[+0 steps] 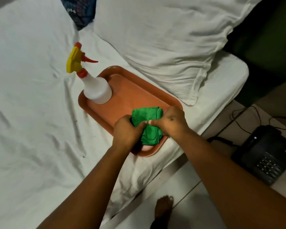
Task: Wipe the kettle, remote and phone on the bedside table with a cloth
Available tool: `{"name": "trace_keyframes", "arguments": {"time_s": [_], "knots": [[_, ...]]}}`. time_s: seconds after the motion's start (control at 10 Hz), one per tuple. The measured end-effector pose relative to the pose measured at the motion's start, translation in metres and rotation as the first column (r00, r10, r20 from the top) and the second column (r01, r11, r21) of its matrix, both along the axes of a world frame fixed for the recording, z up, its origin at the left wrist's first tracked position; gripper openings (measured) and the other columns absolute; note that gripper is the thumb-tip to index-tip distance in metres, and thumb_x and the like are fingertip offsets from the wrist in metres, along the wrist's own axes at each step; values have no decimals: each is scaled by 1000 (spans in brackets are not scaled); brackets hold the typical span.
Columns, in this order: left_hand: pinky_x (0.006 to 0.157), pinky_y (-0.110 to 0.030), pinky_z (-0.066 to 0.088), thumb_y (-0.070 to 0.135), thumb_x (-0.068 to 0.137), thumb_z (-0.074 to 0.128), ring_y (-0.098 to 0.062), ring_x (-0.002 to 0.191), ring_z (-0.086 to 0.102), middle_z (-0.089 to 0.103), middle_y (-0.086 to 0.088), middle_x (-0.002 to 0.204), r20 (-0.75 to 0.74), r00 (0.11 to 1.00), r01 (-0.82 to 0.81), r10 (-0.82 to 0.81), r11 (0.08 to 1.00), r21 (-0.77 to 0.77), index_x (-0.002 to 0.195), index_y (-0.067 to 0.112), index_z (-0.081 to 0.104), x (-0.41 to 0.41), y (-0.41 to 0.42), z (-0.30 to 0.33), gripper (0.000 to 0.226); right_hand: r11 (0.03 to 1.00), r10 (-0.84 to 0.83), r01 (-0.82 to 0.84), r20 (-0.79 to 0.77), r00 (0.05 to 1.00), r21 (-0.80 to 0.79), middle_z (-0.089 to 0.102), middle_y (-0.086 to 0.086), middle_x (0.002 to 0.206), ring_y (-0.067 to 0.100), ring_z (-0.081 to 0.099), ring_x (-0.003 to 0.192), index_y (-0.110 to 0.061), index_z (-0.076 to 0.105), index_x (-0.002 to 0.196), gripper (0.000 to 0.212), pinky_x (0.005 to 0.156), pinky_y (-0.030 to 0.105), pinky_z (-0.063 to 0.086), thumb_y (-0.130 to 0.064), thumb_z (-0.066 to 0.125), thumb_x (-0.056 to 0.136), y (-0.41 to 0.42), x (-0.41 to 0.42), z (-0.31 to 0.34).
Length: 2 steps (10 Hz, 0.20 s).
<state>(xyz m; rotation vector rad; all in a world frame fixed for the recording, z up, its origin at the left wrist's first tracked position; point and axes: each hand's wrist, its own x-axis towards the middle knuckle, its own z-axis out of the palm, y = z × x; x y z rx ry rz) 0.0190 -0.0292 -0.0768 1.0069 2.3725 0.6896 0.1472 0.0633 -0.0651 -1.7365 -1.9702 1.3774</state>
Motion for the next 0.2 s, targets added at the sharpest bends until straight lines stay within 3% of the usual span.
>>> {"name": "trace_keyframes", "arguments": {"time_s": [0.1, 0.2], "knots": [[82, -38, 54, 42, 83, 72, -24, 98, 63, 65, -6, 111, -211, 975, 63, -61, 998, 4, 117, 13, 64, 7, 4, 6, 44, 1000, -18, 19, -37, 999, 18, 71, 7, 77, 20, 68, 71, -3, 70, 85, 48, 56, 24, 46, -41, 87, 61, -4, 5, 3], [83, -44, 50, 27, 90, 61, -32, 103, 57, 66, -11, 112, -432, 867, 212, -251, 968, -136, 113, 14, 63, 34, 17, 30, 26, 993, -75, 91, -189, 979, 79, 72, 9, 102, 21, 68, 93, -7, 67, 105, 37, 82, 30, 55, -27, 78, 76, -14, 29, 14]]}}
